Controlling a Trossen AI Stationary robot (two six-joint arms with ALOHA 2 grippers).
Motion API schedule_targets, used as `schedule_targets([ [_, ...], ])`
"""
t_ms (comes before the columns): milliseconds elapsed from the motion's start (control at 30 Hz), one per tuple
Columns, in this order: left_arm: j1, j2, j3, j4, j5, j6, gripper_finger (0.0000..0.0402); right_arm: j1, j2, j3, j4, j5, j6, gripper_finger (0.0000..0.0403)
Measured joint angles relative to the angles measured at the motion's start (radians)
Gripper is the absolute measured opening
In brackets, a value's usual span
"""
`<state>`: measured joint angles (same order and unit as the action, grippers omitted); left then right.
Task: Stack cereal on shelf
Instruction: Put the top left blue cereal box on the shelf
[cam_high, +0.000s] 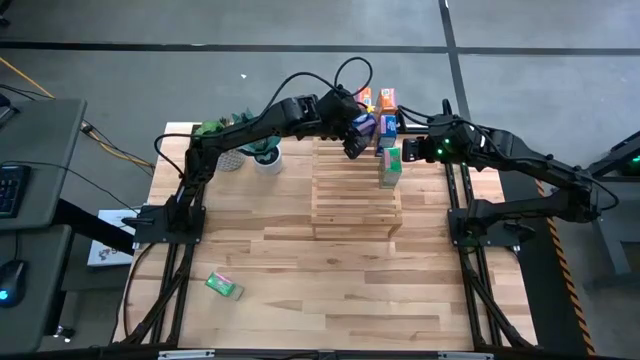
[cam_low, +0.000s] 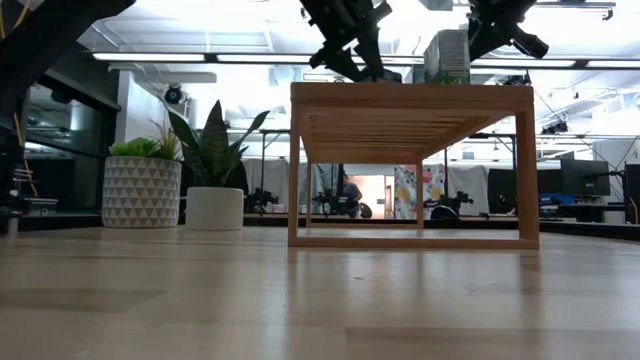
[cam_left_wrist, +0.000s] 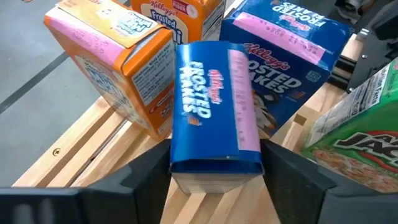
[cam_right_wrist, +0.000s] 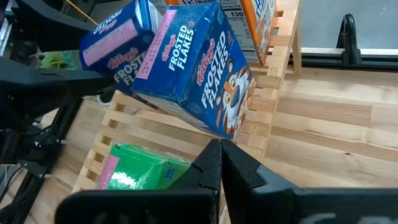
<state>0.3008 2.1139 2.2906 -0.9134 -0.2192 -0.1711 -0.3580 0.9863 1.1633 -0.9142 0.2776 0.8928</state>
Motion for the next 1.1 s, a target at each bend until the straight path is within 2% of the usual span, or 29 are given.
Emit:
schedule_targets([
  [433, -0.001, -0.003, 0.065, -0.023, 0.009, -0.001, 0.023, 0.0, 0.0, 0.0, 0.0, 0.0, 0.0, 0.0],
  [667, 0.005, -0.079, 0.06, -0.036, 0.104, -0.026, 0.023, 0.0, 0.0, 0.0, 0.001, 0.0, -0.003, 0.0],
  [767, 0.007, -0.117, 0.061, -0.068, 0.073, -0.016, 0.0223, 0.0, 0.0, 0.0, 0.002, 0.0, -0.003, 0.0],
  [900, 0.014, -0.148, 0.019, -0.071, -0.001, 0.008, 0.0173, 0.0, 0.0, 0.0, 0.002, 0.0, -0.003, 0.0],
  [1100, 0.037, -0.203, -0.235, 0.092, -0.077, -0.013, 0.0022, 0.0, 0.0, 0.0, 0.002, -0.003, -0.003, 0.0],
])
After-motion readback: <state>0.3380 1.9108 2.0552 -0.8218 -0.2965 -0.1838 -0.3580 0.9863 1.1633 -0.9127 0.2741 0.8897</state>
